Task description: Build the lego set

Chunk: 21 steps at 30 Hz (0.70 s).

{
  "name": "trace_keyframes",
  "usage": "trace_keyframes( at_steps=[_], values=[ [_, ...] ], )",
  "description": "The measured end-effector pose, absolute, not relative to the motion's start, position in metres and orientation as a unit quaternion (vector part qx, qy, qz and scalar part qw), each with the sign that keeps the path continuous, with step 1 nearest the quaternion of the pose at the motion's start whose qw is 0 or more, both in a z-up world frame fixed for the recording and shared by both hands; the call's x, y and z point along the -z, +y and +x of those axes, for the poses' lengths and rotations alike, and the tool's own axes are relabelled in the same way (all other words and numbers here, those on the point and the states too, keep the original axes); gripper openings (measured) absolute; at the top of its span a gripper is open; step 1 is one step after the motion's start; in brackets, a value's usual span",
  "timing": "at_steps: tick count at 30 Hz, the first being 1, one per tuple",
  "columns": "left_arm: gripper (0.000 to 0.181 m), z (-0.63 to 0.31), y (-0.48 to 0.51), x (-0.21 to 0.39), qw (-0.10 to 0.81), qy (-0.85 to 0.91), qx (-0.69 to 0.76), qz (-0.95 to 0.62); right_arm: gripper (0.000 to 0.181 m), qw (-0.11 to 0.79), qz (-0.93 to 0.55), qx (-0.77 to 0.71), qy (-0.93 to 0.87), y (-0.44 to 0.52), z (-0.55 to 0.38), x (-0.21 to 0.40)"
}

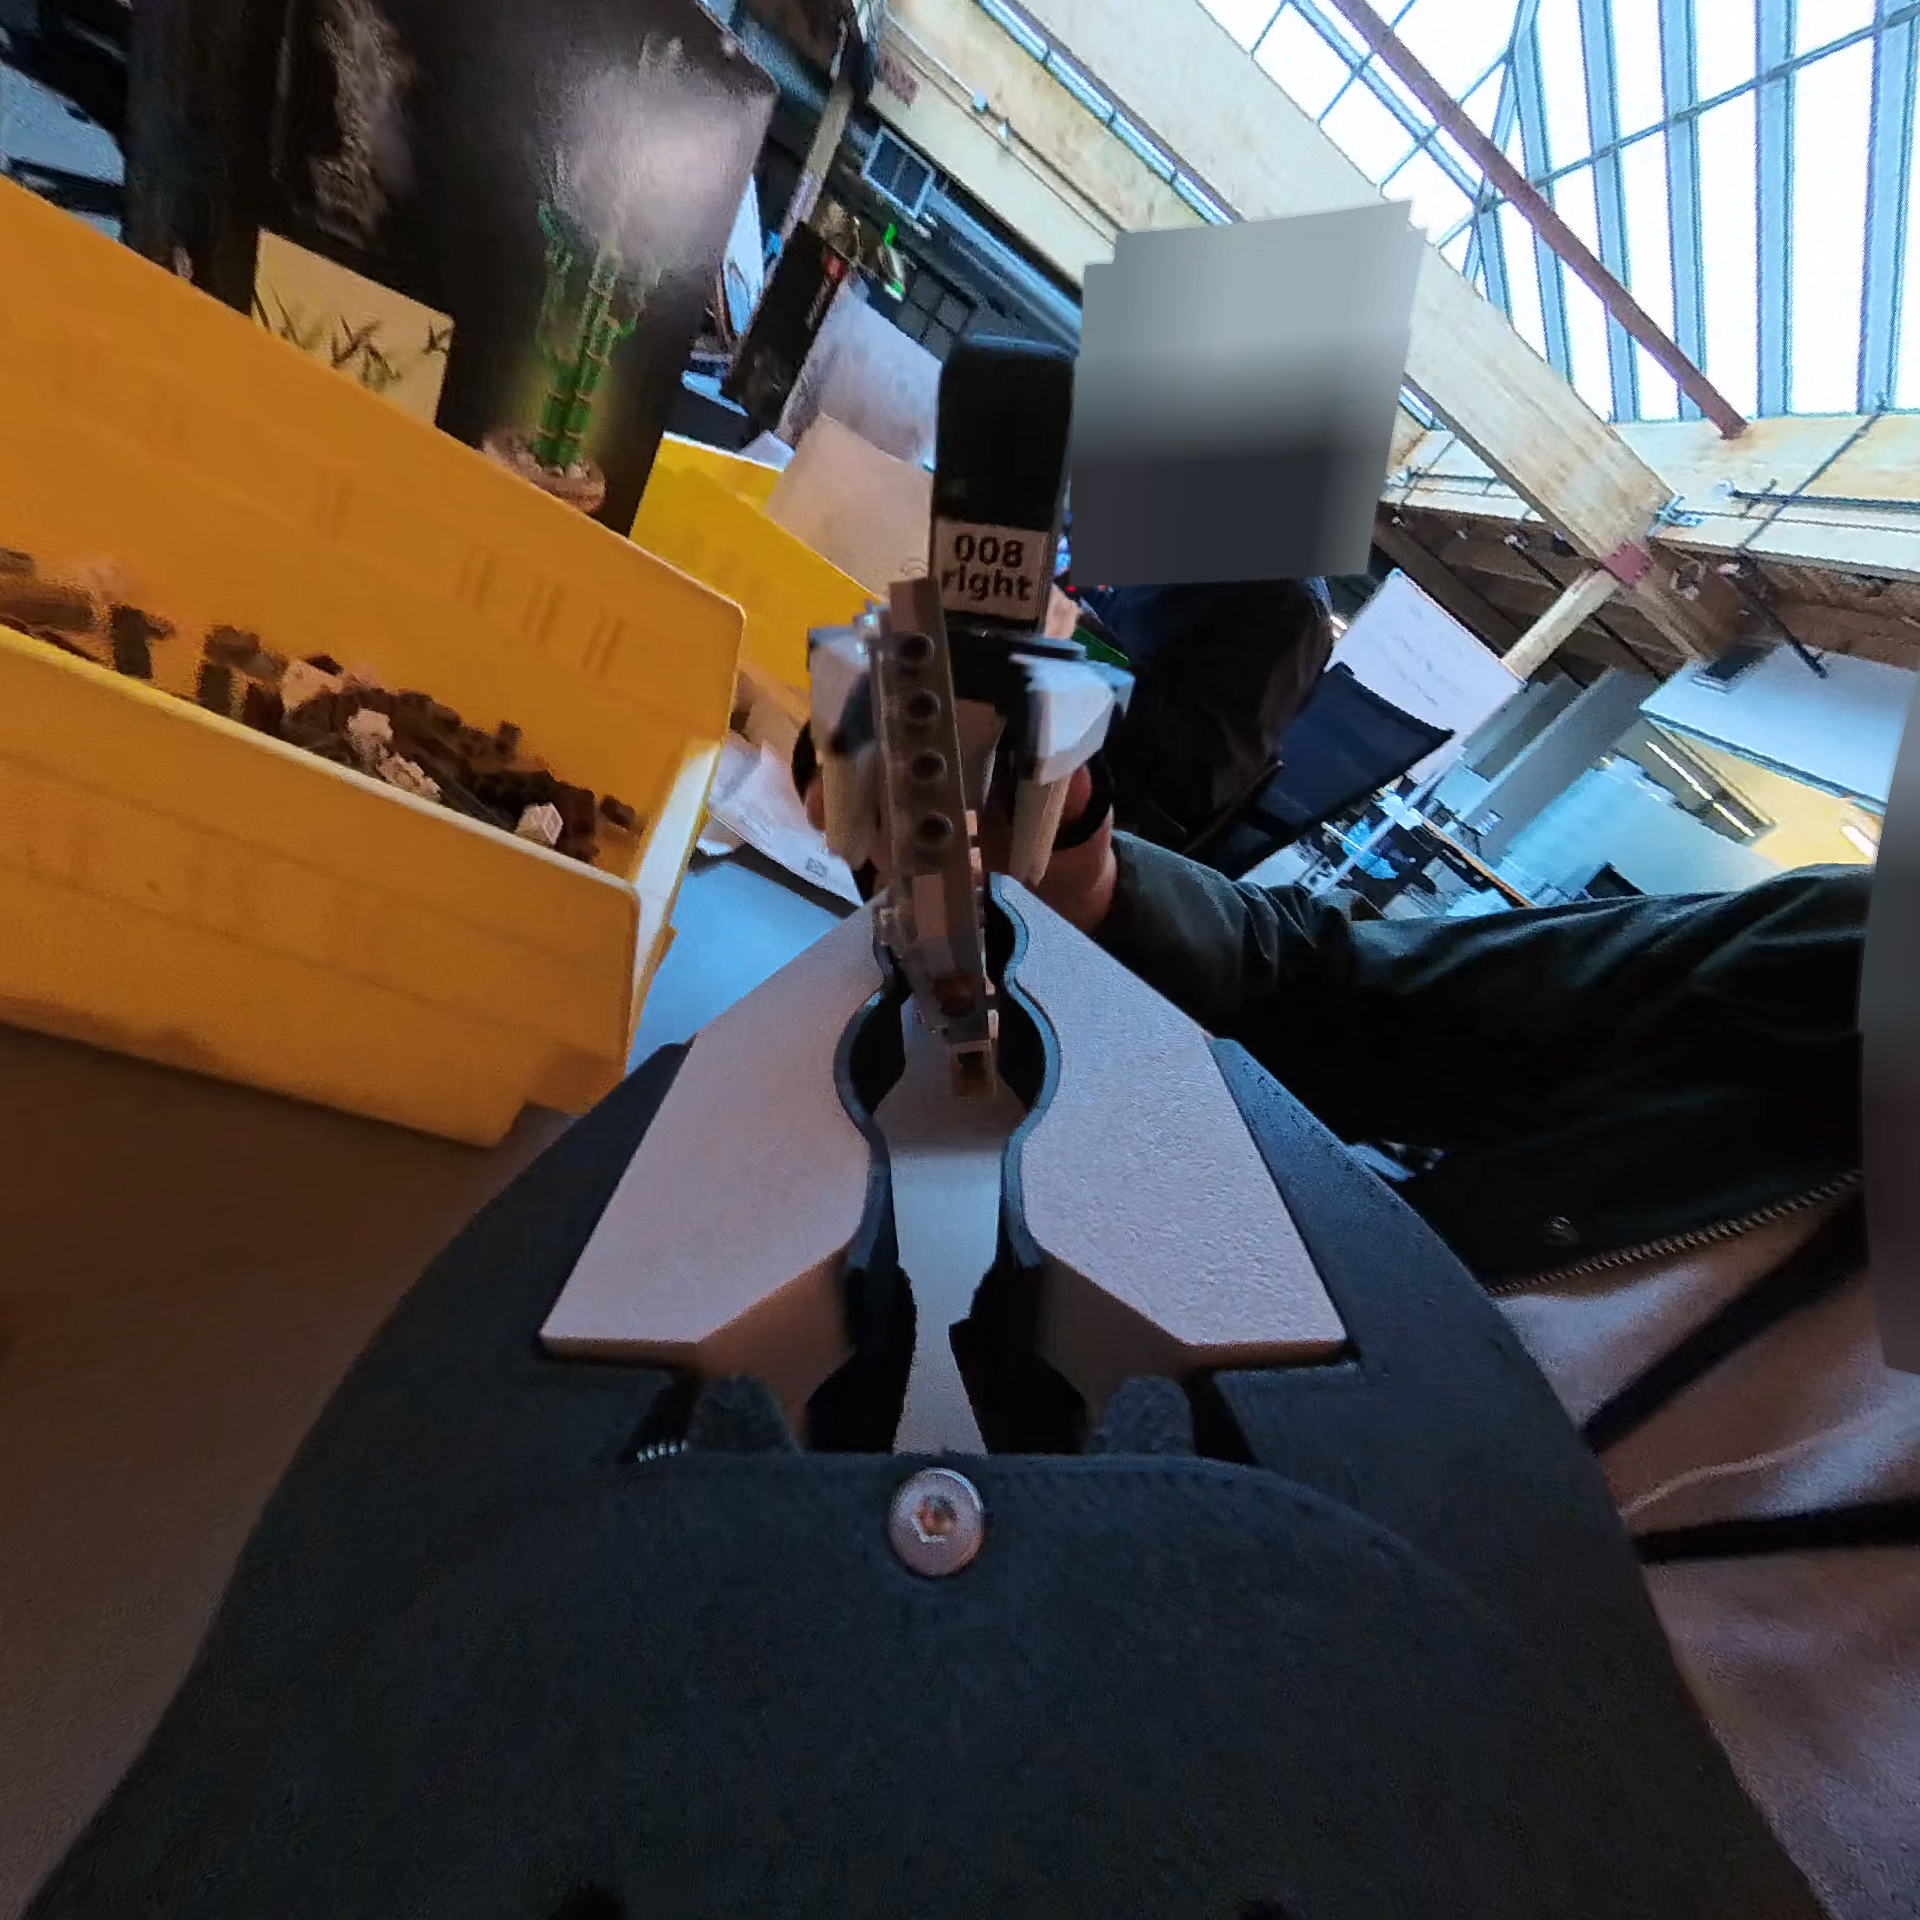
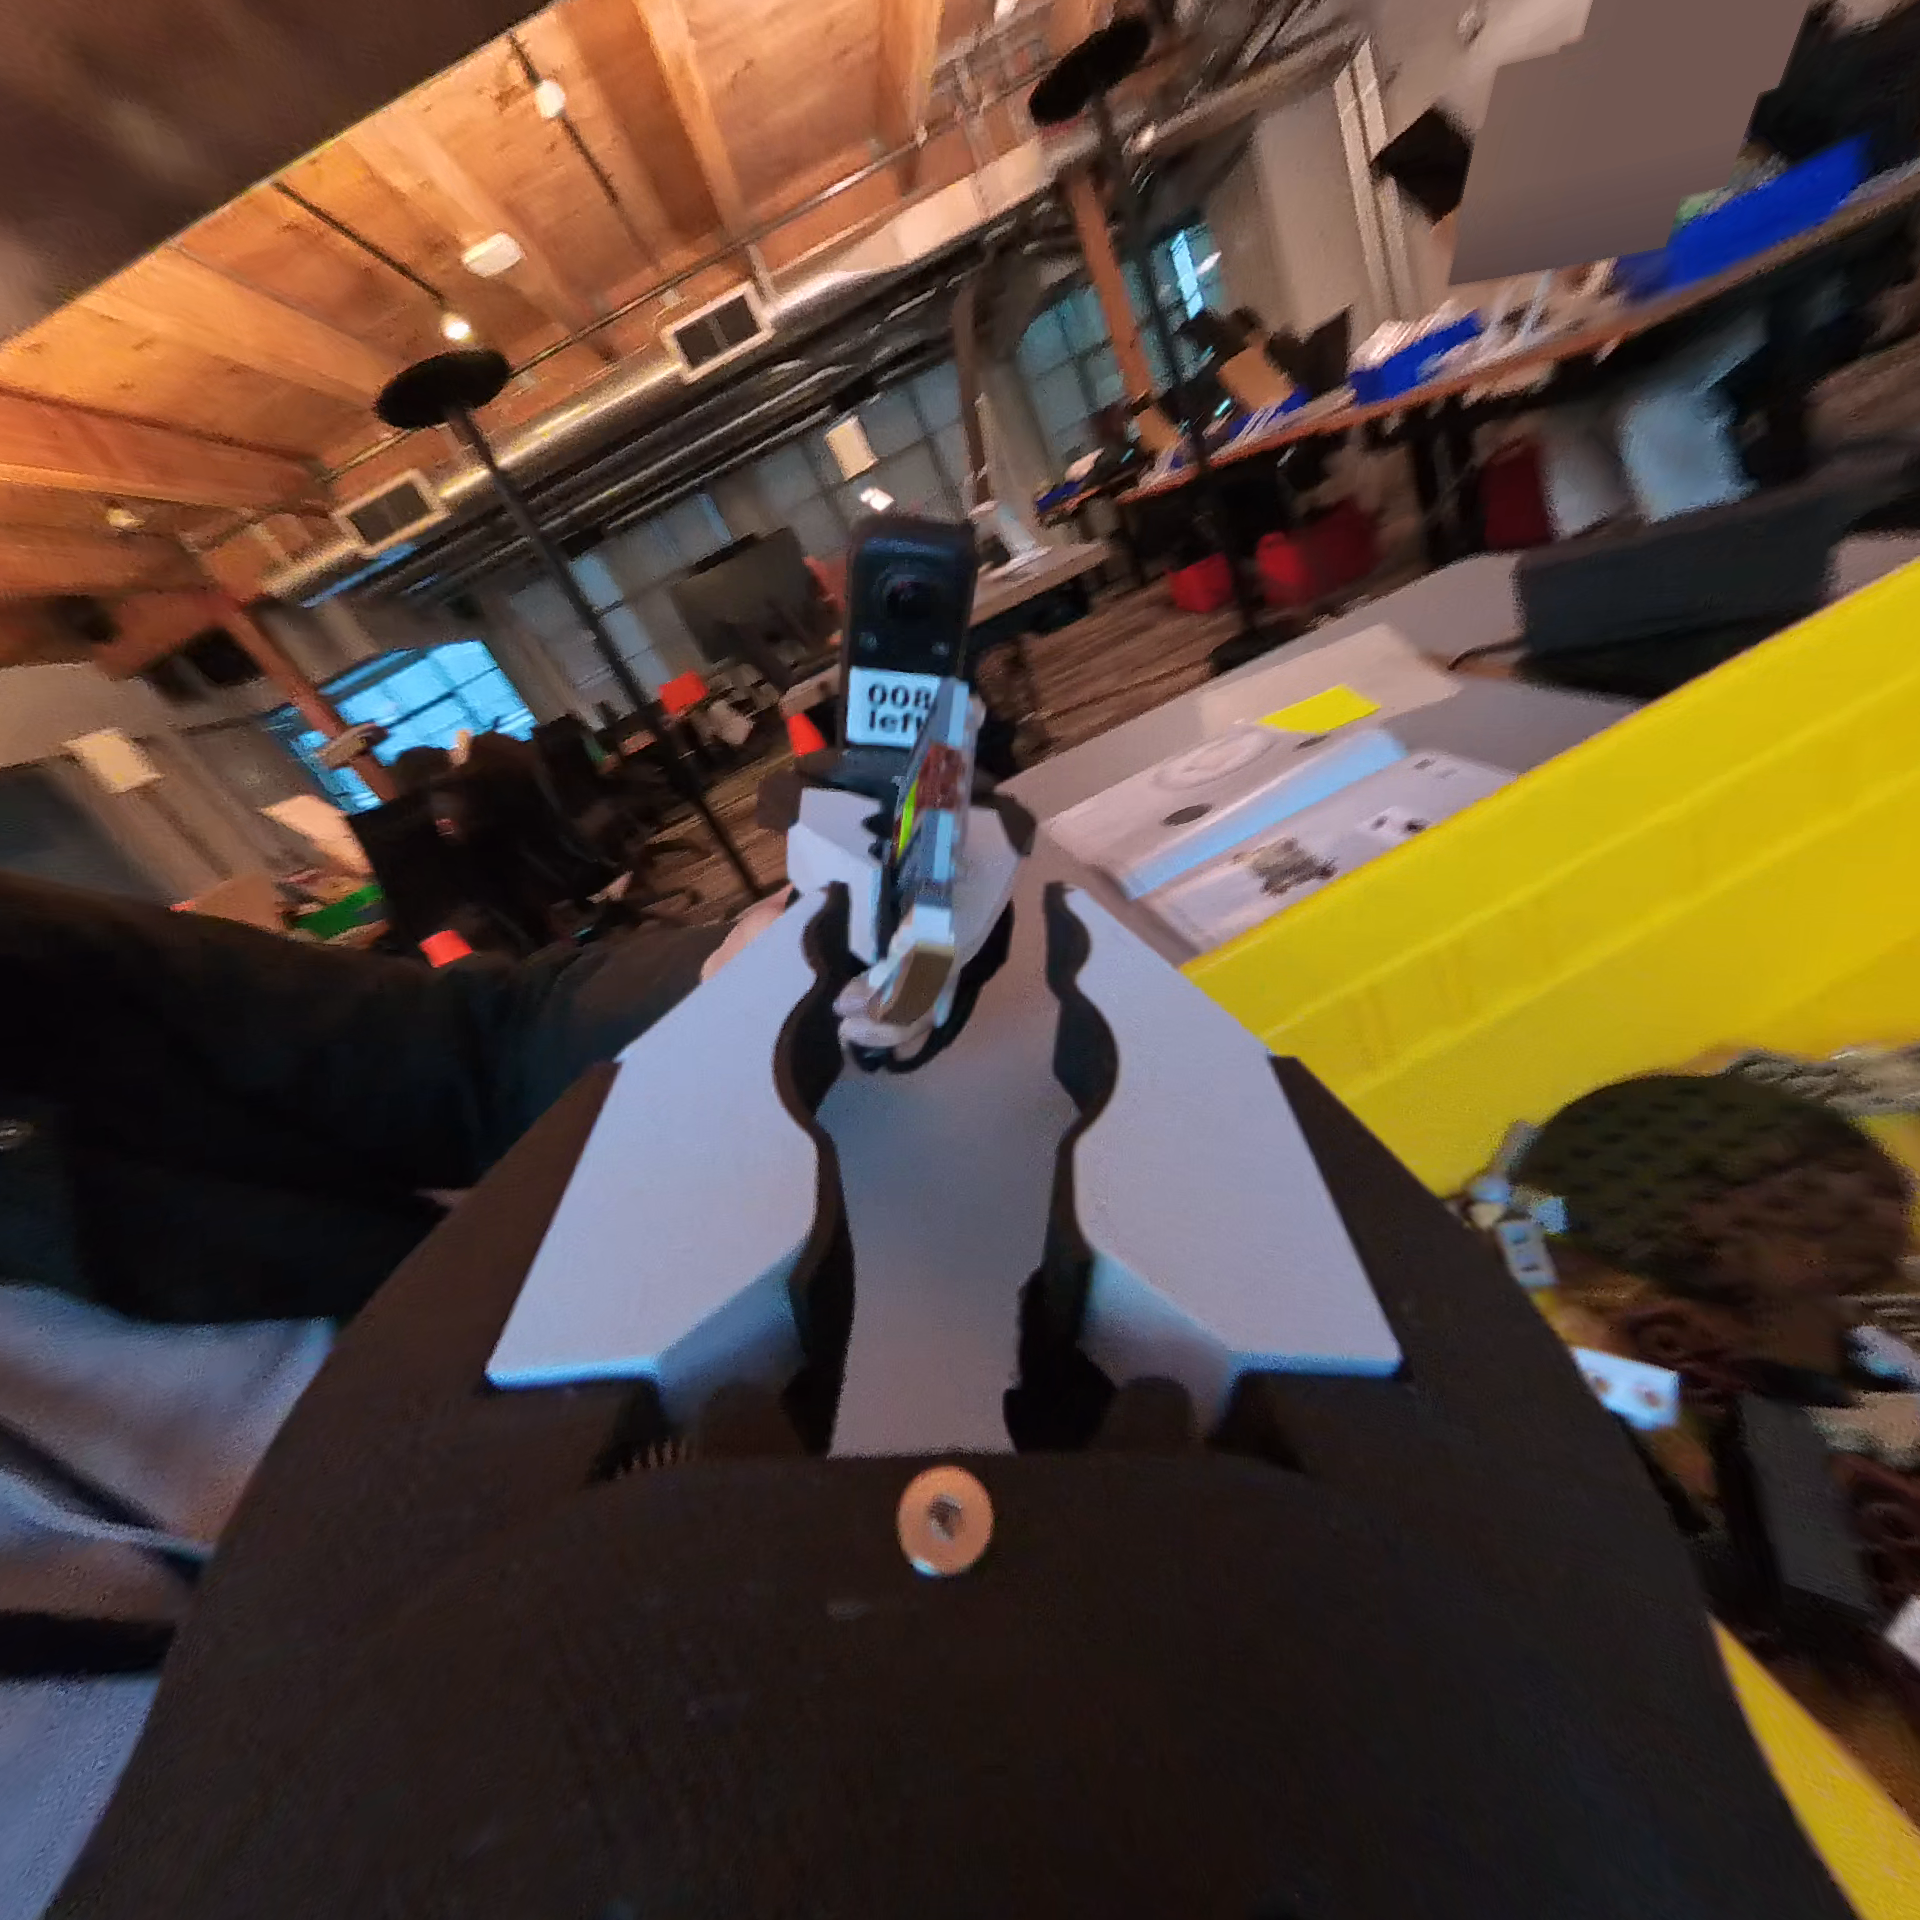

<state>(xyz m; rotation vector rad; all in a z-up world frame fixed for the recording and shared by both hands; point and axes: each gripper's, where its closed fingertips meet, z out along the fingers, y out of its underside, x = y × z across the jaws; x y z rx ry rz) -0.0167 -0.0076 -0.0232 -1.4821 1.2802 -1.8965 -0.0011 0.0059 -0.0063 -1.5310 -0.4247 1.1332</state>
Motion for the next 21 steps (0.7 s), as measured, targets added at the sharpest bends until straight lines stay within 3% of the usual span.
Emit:
trace_keyframes(
  at_steps=[2,5,11,13,14,21],
  values=[
    [0.009,-0.015,-0.007,0.023,0.218,0.457,0.678,-0.532,0.032,0.53,-0.658,-0.501,-0.187,0.004,-0.009,0.015],
    [0.009,-0.016,-0.007,0.017,0.247,0.45,0.684,-0.519,0.006,0.506,-0.656,-0.524,-0.198,-0.001,-0.018,0.018],
    [0.022,-0.015,-0.023,0.015,0.23,0.472,0.691,-0.498,0.004,0.466,-0.641,-0.578,-0.194,-0.009,-0.017,0.015],
    [0.02,-0.011,-0.025,0.024,0.215,0.477,0.682,-0.512,0.005,0.457,-0.652,-0.569,-0.207,-0.01,-0.019,0.02],
    [0.011,-0.011,-0.025,0.027,0.213,0.478,0.68,-0.514,0.005,0.452,-0.653,-0.57,-0.21,-0.011,-0.021,0.021],
    [0.009,-0.01,-0.014,0.033,0.228,0.465,0.659,-0.544,0.011,0.481,-0.618,-0.606,-0.143,0.001,-0.007,0.009]
  ],
)
